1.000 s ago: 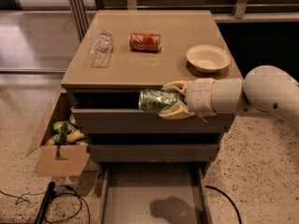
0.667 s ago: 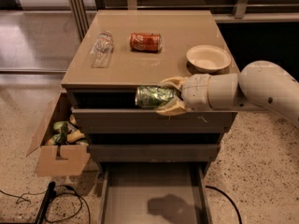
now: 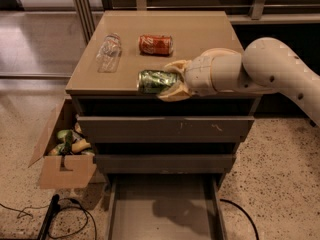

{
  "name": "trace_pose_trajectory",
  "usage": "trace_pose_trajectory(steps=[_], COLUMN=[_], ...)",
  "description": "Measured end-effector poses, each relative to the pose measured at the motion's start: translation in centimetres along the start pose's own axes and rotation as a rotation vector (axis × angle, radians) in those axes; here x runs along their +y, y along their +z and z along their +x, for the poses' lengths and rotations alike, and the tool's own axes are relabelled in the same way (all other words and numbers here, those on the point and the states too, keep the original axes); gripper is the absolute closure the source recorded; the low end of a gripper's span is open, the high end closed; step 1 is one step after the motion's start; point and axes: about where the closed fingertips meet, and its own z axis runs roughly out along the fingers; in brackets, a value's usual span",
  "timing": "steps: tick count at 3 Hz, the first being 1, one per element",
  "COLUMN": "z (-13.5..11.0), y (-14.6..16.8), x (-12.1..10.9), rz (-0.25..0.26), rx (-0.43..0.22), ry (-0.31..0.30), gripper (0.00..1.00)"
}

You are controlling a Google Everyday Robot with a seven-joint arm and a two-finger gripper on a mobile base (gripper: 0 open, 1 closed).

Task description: Pick green can from bottom drawer and place on counter

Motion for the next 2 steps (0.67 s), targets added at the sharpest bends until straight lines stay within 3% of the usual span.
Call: trace_pose_trajectory(steps=[2], z=[-0.7], y=[3.3], x=[-5.3], rz=[-0.028], rx=[0.013], ry=[0.049], gripper=[1.0])
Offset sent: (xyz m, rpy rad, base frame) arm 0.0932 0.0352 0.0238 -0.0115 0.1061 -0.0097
